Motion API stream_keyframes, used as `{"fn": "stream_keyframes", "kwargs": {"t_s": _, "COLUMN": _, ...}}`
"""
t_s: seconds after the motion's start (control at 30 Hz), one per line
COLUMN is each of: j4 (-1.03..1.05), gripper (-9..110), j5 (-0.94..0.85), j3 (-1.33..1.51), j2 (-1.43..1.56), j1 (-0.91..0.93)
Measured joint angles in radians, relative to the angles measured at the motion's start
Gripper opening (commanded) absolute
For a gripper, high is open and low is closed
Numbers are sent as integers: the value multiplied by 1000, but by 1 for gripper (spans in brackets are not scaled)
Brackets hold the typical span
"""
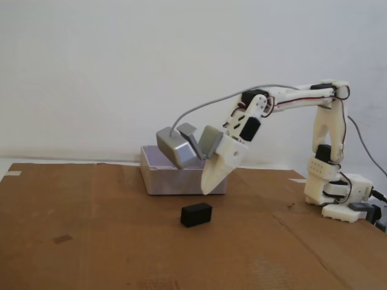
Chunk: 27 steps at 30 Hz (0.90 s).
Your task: Grasp a block and put it in the box.
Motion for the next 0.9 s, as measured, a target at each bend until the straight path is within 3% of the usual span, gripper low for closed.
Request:
{"fn": "stream_keyframes", "kwargs": {"t_s": 0.3, "j4": 11, "gripper": 0, "j5": -3, "j3": -77, "j2": -75, "j1": 0}}
{"fn": "stream_keyframes", "kwargs": {"t_s": 0.57, "j4": 15, "gripper": 0, "j5": -152, "j3": -146, "j2": -138, "j1": -2}}
{"fn": "stream_keyframes", "kwargs": {"t_s": 0.9, "j4": 15, "gripper": 0, "j5": -172, "j3": -149, "j2": -140, "j1": -2}}
